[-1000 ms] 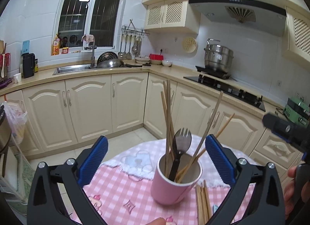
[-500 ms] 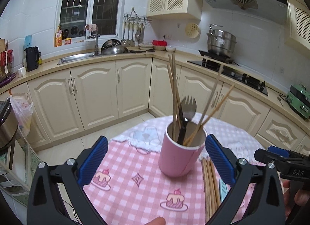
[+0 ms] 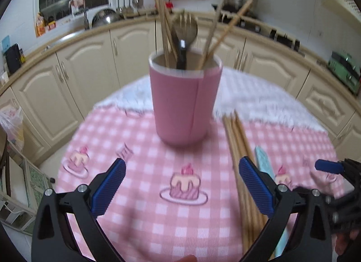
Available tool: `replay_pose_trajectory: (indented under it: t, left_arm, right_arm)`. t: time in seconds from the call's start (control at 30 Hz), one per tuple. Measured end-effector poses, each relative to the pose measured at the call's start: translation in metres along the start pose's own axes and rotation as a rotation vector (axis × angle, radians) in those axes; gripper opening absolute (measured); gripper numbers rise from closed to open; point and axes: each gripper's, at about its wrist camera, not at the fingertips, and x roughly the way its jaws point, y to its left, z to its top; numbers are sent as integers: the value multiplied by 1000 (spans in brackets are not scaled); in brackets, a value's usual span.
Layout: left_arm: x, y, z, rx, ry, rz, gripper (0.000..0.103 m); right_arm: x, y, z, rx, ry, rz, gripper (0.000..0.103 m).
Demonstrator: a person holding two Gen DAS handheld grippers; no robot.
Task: Organize utensils
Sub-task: 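Move both tools back down toward the light-blue knife and chopsticks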
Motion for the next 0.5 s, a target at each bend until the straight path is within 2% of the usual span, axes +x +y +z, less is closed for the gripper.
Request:
replay_pose_trajectory:
  t: [0.13,0.2,0.37,0.5]
  left_arm:
    - [13,4,-10,-7,55,3,98]
    - [14,5,-12,-4,60,4,98]
    - [17,-2,-15,37,78,-2,98]
    - [23,-16,-16,76,103,-8,98]
  right_arm:
    - [10,11,-20,-42,45,8,97]
    - [12,20,-25,-93,44,-23,97]
    - [14,24,-25,-158,40,-84,97]
    - [12,15,-22,-146,42,-94,97]
